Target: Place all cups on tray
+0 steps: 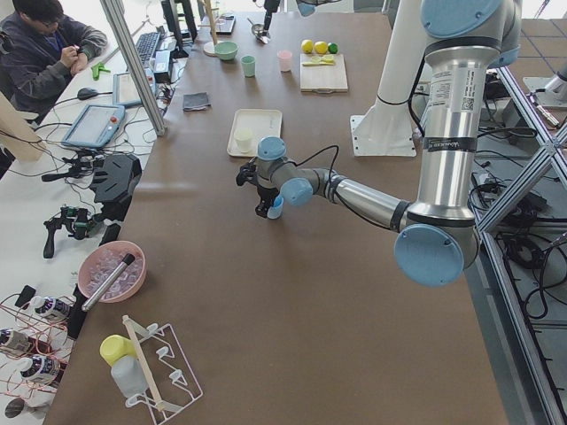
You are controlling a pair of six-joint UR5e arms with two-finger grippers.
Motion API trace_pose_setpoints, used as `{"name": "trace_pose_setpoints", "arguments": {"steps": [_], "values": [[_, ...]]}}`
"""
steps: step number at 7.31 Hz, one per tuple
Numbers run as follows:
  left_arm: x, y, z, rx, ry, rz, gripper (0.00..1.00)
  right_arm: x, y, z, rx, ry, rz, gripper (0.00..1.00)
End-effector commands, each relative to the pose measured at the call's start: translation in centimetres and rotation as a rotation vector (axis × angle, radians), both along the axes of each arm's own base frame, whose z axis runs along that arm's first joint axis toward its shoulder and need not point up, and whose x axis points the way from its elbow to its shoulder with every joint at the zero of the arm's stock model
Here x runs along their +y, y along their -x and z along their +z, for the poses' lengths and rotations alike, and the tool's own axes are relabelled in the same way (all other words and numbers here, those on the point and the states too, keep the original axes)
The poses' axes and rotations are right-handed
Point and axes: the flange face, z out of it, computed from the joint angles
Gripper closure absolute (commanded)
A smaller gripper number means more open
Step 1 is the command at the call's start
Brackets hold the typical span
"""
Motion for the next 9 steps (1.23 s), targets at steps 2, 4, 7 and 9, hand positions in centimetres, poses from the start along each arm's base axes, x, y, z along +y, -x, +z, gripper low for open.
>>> {"name": "trace_pose_setpoints", "arguments": {"steps": [2,4,7,9], "values": [[-0.6,-1.3,-1.2,0.015,-0.016,0.011,1.0,0.0,0.0,0.0,-0.001,0.0,-0.001,0.0],[-1.2,-2.4,-0.9,0.005,-0.015,0.016,1.0,0.0,0.0,0.0,-0.002,0.002,-0.002,0.0],[-3.9,-5.0,-14.2,0.067,0.038,-0.013,1.0,0.0,0.0,0.0,-0.005,0.002,-0.004,0.0],[-3.6,-9.9,-22.0,0.092,0.139,-0.048,1.0,0.1,0.1,0.0,-0.005,0.003,-0.006,0.0]]}}
